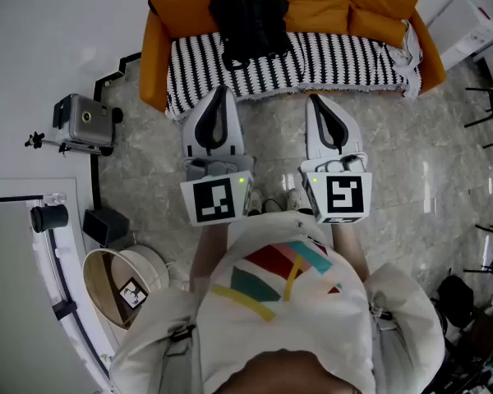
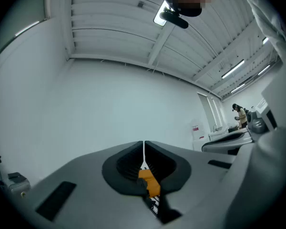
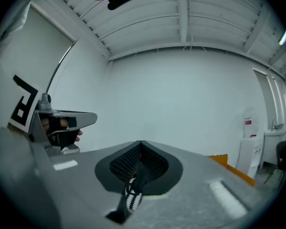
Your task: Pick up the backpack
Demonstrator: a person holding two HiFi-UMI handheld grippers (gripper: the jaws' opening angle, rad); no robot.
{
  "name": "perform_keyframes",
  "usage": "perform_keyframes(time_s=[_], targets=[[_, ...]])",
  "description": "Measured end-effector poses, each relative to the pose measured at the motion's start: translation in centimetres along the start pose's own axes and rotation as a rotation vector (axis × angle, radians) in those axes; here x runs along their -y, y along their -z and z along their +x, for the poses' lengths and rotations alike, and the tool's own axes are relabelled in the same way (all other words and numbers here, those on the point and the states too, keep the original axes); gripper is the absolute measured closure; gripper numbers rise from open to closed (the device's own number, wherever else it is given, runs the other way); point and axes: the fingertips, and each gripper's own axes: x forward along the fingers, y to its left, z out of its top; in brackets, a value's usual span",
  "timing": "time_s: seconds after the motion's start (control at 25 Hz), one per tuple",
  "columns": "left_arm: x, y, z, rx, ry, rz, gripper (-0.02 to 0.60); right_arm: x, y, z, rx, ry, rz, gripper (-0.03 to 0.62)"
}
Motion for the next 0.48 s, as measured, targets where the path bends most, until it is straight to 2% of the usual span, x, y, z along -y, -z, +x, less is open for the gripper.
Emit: perform_keyframes(time_s=[0.24, 0.48], targets=[[1.0, -0.2, 0.0, 0.000, -0.008, 0.012, 0.560, 1.2, 0.3, -0.6, -0.008, 0.001, -0.016, 0.589], [1.0, -0.7, -0.2, 0.029, -0.065, 0.032, 0.560, 1.8, 0.6, -1.3, 0.001, -0.038, 0.005, 0.589]])
